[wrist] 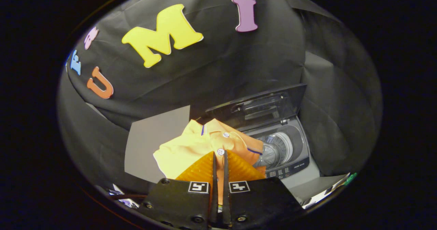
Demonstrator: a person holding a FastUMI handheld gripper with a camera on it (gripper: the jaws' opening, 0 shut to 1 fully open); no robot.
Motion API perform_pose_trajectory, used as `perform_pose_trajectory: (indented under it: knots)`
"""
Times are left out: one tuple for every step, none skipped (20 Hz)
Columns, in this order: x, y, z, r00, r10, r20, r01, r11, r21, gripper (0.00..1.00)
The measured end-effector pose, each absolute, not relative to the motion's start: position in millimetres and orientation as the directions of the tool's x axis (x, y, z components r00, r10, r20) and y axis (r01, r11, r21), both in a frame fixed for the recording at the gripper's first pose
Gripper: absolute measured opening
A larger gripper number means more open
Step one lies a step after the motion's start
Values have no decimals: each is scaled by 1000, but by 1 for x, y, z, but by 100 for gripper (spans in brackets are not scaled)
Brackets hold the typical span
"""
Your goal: Put the clothes into the washing machine and then close the washing machine lid.
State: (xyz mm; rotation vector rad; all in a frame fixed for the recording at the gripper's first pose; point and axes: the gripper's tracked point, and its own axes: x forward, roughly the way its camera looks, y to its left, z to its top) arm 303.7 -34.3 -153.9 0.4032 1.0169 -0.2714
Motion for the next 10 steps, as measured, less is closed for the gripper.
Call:
perform_pose_trajectory:
  knots:
    - [302,-42,-154,504,-29,-863,410,888,209,9]
    - [302,-49,-154,512,-28,-858,421,879,223,9]
    - [301,-57,-152,521,-27,-853,422,877,230,9]
    - [300,-65,-150,528,-33,-848,424,876,231,9]
    - [298,-71,-148,534,-34,-845,420,878,230,9]
    - [299,-76,-147,541,-38,-840,418,879,230,9]
    - [298,-83,-144,549,-42,-835,413,882,227,9]
    - [298,-90,-143,555,-53,-830,412,884,219,9]
    - [296,-96,-142,557,-66,-828,414,886,208,9]
    - [295,-100,-142,559,-78,-825,416,887,198,9]
